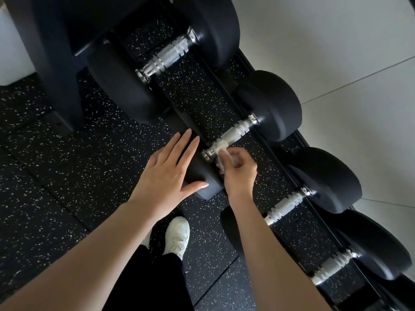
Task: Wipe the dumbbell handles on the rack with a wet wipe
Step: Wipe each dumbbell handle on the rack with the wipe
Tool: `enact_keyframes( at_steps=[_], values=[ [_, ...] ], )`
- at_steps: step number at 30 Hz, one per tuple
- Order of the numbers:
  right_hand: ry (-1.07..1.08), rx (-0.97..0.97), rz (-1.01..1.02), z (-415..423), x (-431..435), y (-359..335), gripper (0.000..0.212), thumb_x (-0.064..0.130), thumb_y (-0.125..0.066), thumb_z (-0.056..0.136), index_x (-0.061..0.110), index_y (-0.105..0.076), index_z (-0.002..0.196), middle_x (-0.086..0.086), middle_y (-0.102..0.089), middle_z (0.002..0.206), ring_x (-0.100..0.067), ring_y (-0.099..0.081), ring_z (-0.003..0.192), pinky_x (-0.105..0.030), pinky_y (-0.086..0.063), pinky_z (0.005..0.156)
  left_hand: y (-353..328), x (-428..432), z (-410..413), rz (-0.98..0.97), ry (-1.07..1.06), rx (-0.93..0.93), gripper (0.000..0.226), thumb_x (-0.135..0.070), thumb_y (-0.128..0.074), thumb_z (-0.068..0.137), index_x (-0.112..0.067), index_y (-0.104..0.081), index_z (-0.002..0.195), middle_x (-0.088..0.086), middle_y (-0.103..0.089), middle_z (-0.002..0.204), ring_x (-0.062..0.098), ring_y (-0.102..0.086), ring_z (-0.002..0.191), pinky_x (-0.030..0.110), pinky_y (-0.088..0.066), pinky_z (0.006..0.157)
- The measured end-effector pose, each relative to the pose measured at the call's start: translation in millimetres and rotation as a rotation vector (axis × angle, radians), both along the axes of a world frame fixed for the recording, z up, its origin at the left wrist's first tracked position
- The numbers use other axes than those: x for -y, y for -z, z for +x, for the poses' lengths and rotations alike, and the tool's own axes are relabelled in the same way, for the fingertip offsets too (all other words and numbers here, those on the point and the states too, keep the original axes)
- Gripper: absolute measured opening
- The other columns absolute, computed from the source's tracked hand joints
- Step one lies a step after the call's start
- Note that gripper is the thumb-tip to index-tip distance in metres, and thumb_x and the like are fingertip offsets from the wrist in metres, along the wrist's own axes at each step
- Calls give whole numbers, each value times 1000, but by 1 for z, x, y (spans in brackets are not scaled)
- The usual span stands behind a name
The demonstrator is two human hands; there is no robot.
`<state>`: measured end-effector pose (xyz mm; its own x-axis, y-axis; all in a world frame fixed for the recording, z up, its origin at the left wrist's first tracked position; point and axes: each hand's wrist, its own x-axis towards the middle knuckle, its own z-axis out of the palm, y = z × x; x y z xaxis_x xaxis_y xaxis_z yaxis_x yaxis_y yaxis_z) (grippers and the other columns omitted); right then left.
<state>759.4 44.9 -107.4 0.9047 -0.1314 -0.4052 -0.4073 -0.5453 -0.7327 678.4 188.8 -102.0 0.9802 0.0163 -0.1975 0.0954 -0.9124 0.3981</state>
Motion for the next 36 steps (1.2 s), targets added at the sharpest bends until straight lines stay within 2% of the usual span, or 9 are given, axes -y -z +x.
enact_keyframes(
  at_steps=[4,7,12,18,24,27,30,33,36],
  values=[
    [167,127,-12,27,1,-6,9,18,-69,83,24,-62,85,8,-61,84,-15,-62,80,-34,-53,77,1,-2,0,-19,5,1,88,-71,-26,82,-15,-18,150,4,-15,158,21,-17,144,42,-33,107],
    [166,181,-53,38,0,-9,6,16,-68,84,16,-63,88,8,-55,76,-6,-52,69,-25,-47,70,2,-2,0,-37,0,3,87,-70,-27,82,-17,-19,150,2,-16,158,20,-16,144,44,-34,106],
    [-109,59,-87,12,3,-6,10,16,-71,82,15,-61,81,8,-53,70,1,-48,63,-3,-38,53,1,0,-1,-53,-17,5,85,-69,-29,81,-18,-20,149,1,-16,157,20,-17,144,46,-36,103],
    [-123,44,-53,1,1,3,16,18,-75,78,21,-60,72,2,-53,64,-4,-43,56,-10,-35,50,1,0,0,-61,-12,7,86,-69,-30,81,-17,-23,148,2,-18,157,21,-18,143,47,-39,100],
    [297,-6,152,21,6,5,12,10,-66,85,9,-66,97,1,-67,91,-9,-64,83,-16,-51,68,-1,-2,1,-69,3,10,85,-70,-35,83,-16,-26,147,3,-20,156,22,-19,143,47,-40,100],
    [508,-6,342,43,4,2,10,7,-67,84,14,-65,89,-1,-67,92,-15,-67,90,-23,-54,77,-3,-3,0,-83,-3,1,85,-66,-40,81,-16,-24,148,2,-18,157,21,-17,144,46,-38,102],
    [635,47,491,58,0,-3,13,-1,-63,85,11,-60,85,-3,-65,87,-15,-67,81,-22,-53,73,-4,-3,0,-113,-13,-6,85,-66,-40,80,-18,-22,148,0,-15,157,19,-13,145,45,-35,104],
    [656,40,548,58,-3,-2,16,-5,-60,86,10,-57,81,-4,-65,85,-11,-65,73,-22,-54,72,-4,-3,1,-129,-17,-12,86,-66,-41,80,-18,-23,148,0,-16,157,19,-14,144,46,-34,105],
    [552,-42,442,38,-1,0,16,-5,-63,83,10,-59,79,-4,-67,88,-16,-67,82,-24,-55,76,-3,-3,1,-126,-20,-8,85,-65,-44,79,-18,-26,147,0,-20,156,20,-18,143,48,-34,103]
  ],
)
